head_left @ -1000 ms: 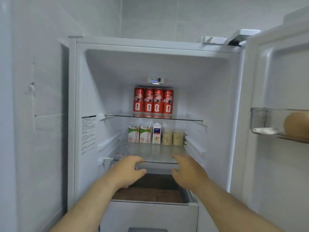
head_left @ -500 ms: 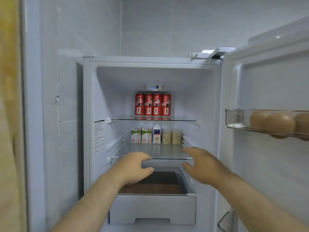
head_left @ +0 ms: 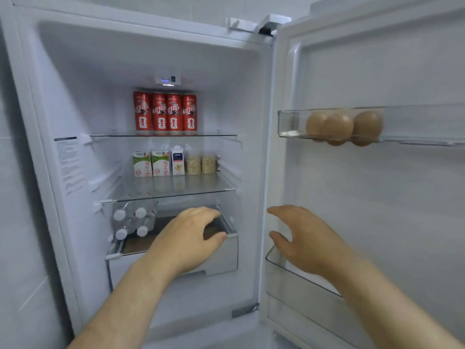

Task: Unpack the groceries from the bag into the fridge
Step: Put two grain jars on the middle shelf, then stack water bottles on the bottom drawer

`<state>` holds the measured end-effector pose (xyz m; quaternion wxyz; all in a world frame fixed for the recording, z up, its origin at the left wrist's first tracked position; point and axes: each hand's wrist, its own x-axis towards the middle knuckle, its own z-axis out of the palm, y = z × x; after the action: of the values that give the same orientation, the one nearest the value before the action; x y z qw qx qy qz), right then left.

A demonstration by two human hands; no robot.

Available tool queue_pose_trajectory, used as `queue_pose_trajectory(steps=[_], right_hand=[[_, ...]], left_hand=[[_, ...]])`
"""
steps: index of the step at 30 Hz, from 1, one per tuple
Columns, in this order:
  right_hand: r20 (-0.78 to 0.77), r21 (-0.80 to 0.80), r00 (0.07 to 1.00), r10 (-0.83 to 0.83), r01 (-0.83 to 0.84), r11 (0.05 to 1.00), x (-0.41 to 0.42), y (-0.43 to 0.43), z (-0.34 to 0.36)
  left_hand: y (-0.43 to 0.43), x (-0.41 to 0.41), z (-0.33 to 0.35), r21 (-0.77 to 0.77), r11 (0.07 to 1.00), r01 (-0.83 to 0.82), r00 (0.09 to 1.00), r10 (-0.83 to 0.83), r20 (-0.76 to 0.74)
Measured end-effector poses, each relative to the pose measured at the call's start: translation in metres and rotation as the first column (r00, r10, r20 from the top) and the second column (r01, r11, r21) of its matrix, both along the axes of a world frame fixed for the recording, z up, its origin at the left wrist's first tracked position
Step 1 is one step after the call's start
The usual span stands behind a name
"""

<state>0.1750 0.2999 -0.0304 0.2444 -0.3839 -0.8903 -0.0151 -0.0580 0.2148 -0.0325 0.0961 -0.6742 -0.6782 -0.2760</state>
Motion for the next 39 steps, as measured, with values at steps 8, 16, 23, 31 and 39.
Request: queue_pose_trajectory(steps=[8, 16, 23, 31, 39], right_hand=[[-0.005, 0.075, 0.977, -0.215, 0.215, 0.974, 0.101, -0.049, -0.016], [-0.115, 0.090, 0.908, -0.404, 0.414, 0.906, 0.217, -0.103, -0.025], [-0.108, 0.096, 0.864, -0.491, 0.501, 0.860, 0.318, -0.150, -0.022], [-0.144, 0.087, 0.780, -0.608, 0.623, 0.778, 0.425, -0.201, -0.020], [-0.117, 0.076, 0.644, -0.756, 0.765, 0.640, 0.525, -0.272, -0.023]], left_hand=[[-0.001, 0.084, -0.022, 0.021, 0.976, 0.216, 0.976, -0.217, 0.031], [-0.008, 0.183, -0.022, 0.042, 0.908, 0.417, 0.906, -0.419, 0.059], [-0.016, 0.291, -0.018, 0.026, 0.841, 0.540, 0.841, -0.541, 0.018], [-0.030, 0.412, -0.008, 0.036, 0.721, 0.692, 0.722, -0.692, 0.002], [-0.054, 0.534, -0.004, 0.061, 0.557, 0.828, 0.561, -0.825, -0.073]])
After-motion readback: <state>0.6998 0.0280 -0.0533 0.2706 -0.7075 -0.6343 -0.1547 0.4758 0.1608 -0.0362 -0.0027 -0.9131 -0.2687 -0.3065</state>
